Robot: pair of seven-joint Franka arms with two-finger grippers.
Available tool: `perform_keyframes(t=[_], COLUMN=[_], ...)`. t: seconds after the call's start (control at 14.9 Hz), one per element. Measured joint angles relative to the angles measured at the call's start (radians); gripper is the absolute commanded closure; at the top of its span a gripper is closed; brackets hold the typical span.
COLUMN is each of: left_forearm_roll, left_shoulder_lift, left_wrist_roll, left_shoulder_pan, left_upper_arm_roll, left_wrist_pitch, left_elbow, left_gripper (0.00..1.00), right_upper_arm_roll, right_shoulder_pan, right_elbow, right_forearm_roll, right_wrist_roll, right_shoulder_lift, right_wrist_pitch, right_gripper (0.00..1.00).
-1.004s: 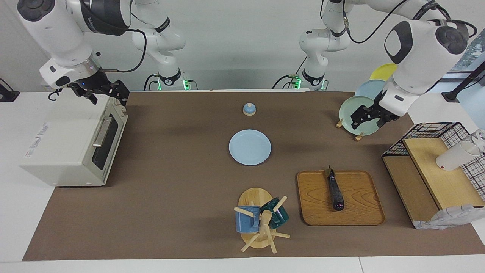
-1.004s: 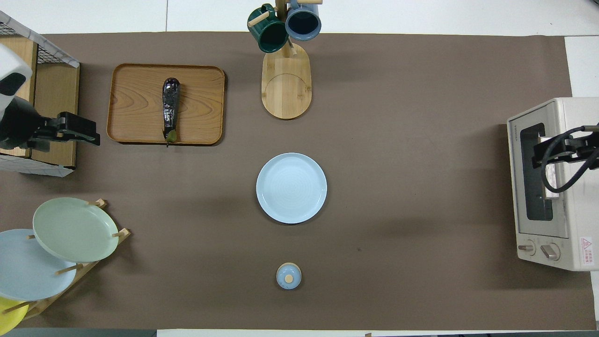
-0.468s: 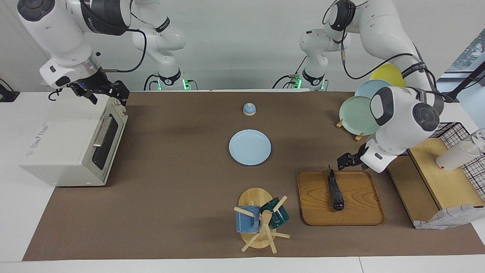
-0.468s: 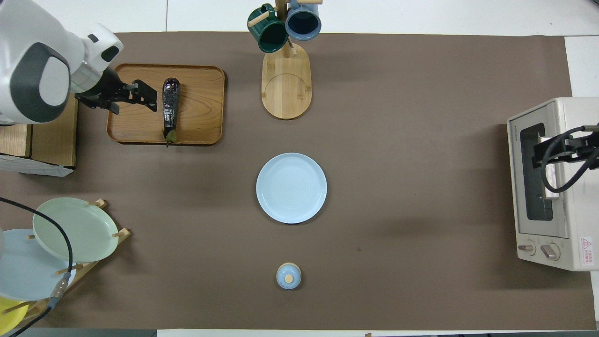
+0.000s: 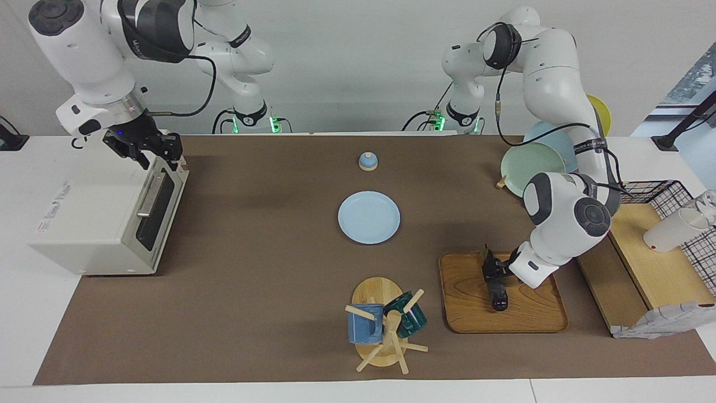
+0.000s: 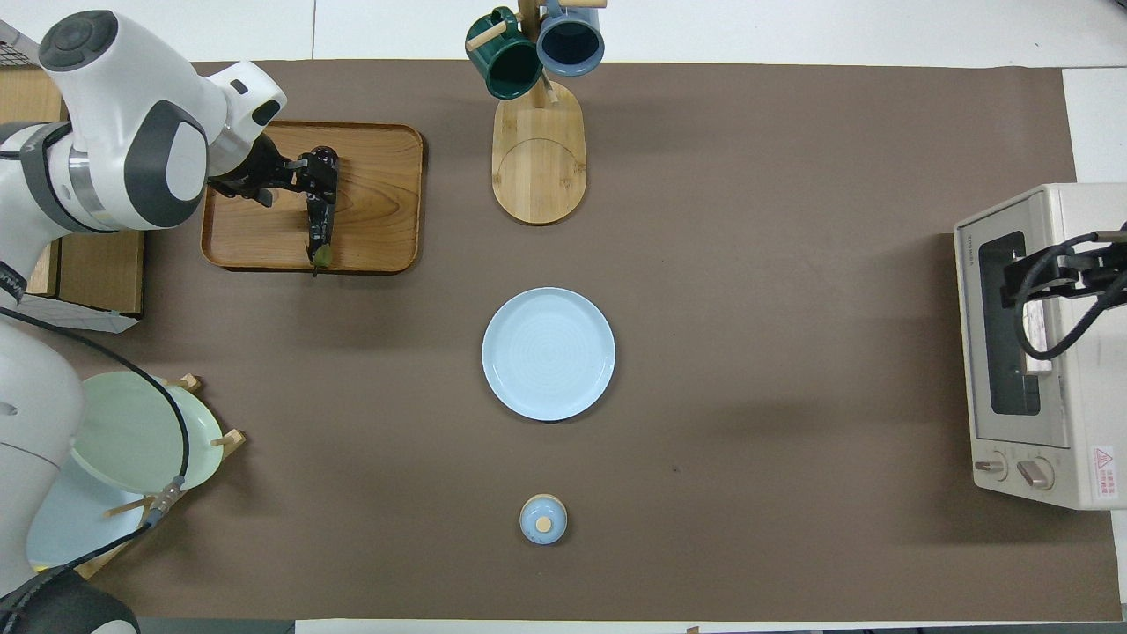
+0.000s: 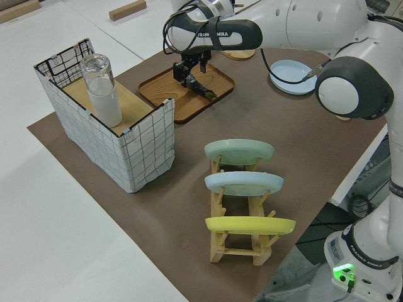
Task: Put eggplant into oven
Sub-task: 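Reach the left gripper down and grasp the purple eggplant on the tray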
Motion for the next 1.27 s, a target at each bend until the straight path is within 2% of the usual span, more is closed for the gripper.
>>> perform_keyframes(t=[0.2,0.33,0.54,0.67,0.74,0.8,0.87,0.94,1.07,1.14,1.27], left_forearm_roll=[0.004,0.005,0.006,0.008,0.008,0.008,0.008,0.008,0.009,0.009,0.009], left_shoulder_lift=[0.015,0.025,0.026,0.026,0.026,0.026,0.026,0.026,0.026,0.025,0.024], left_wrist_roll=[0.011,0.012,0.014,0.015,0.015,0.016,0.016,0.016,0.017,0.017,0.017], left_shoulder_pan=[-0.007,-0.009,-0.011,-0.011,-0.011,-0.011,-0.011,-0.011,-0.011,-0.011,-0.011], left_upper_arm_roll=[0.000,0.000,0.000,0.000,0.000,0.000,0.000,0.000,0.000,0.000,0.000], left_wrist_pitch=[0.014,0.014,0.014,0.014,0.014,0.014,0.014,0.014,0.013,0.009,-0.016], left_elbow=[-0.018,-0.017,-0.015,-0.014,-0.014,-0.014,-0.014,-0.014,-0.010,-0.005,0.010], left_gripper=[0.00,0.00,0.00,0.06,0.11,0.23,0.42,0.56,0.91,1.00,1.00], right_upper_arm_roll=[-0.002,-0.004,-0.006,-0.006,-0.006,-0.006,-0.006,-0.006,-0.006,-0.006,-0.006], right_shoulder_pan=[-0.011,-0.019,-0.029,-0.029,-0.029,-0.029,-0.031,-0.035,-0.048,-0.053,-0.059], right_elbow=[-0.104,-0.157,-0.197,-0.208,-0.213,-0.220,-0.229,-0.238,-0.256,-0.260,-0.269], right_forearm_roll=[0.000,-0.002,-0.071,-0.122,-0.129,-0.132,-0.134,-0.136,-0.144,-0.145,-0.148], right_wrist_roll=[0.000,0.000,0.000,0.000,0.000,0.000,0.000,0.000,-0.028,-0.042,-0.054], right_shoulder_lift=[-0.019,-0.020,-0.019,-0.017,-0.016,-0.016,-0.016,-0.015,-0.015,-0.015,-0.015], right_wrist_pitch=[0.124,0.166,0.180,0.183,0.184,0.188,0.200,0.215,0.237,0.240,0.241], right_gripper=[1.00,1.00,1.00,1.00,1.00,1.00,1.00,1.00,1.00,1.00,1.00])
